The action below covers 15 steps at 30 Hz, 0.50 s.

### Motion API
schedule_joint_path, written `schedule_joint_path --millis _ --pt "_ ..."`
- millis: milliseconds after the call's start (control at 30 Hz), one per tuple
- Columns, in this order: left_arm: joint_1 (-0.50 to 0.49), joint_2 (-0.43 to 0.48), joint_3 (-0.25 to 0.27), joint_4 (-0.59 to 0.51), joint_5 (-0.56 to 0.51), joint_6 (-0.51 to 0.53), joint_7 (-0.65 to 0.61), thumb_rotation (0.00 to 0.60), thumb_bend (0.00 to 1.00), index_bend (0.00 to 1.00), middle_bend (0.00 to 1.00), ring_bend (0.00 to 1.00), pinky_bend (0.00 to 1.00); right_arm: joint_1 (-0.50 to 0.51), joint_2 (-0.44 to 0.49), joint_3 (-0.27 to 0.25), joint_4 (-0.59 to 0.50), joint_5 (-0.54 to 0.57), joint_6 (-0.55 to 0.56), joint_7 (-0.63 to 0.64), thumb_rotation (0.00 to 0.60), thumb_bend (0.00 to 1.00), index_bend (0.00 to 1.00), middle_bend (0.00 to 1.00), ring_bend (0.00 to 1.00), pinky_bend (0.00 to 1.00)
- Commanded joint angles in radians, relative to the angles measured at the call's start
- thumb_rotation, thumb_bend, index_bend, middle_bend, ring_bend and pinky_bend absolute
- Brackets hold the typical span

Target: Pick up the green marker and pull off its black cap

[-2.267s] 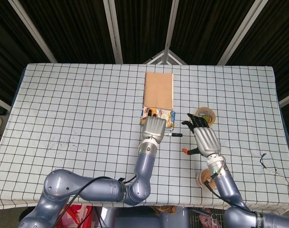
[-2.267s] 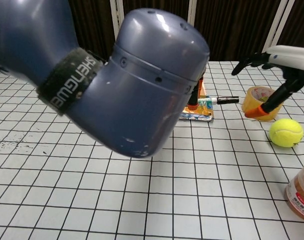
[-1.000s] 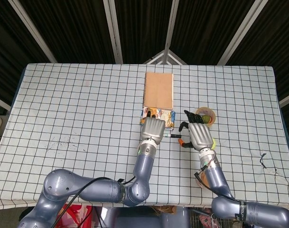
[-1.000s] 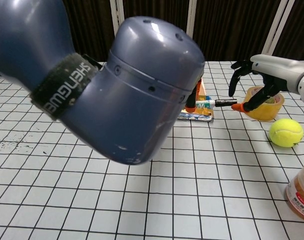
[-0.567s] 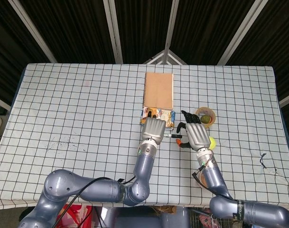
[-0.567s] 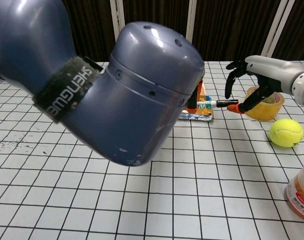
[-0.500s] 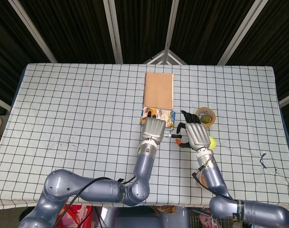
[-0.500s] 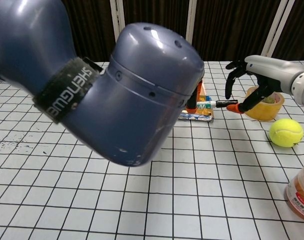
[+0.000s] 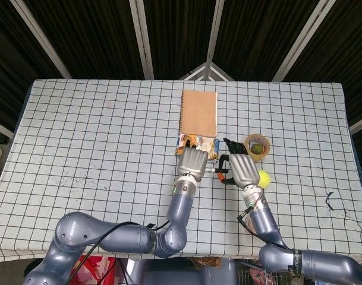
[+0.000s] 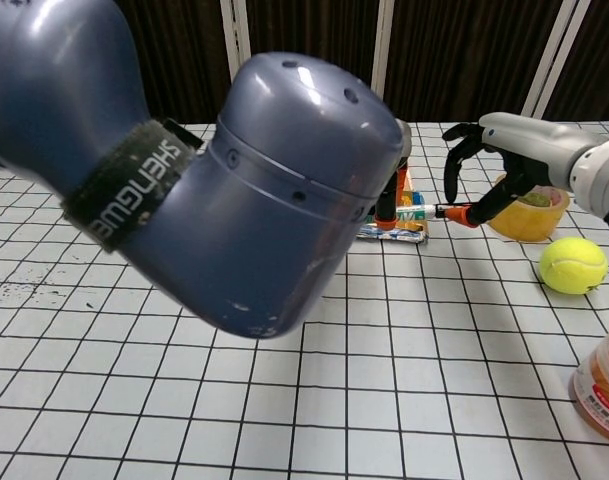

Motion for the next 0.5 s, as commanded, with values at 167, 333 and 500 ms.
schedule_joint_path --millis 167,333,500 --pt "0.003 0.002 0.003 -0.002 0.003 -0.001 -0.004 0.600 0.53 0.59 0.68 0.19 0.07 0.004 0.004 -0.005 -0.007 0.009 -0.002 -0.008 0.600 0.36 0.57 0.02 0.02 0.00" --pt "0.005 0.004 0.004 -0.003 0.004 -0.003 -0.008 0.600 0.53 0.59 0.68 0.19 0.07 0.008 0.011 -0.010 -0.015 0.024 -0.009 -0.016 0.600 0.37 0.51 0.02 0.02 0.00" --pt "0.007 0.005 0.007 0.000 0.004 -0.004 -0.009 0.600 0.53 0.59 0.68 0.19 0.07 0.013 0.022 -0.018 -0.021 0.041 -0.021 -0.027 0.600 0.37 0.41 0.02 0.02 0.00"
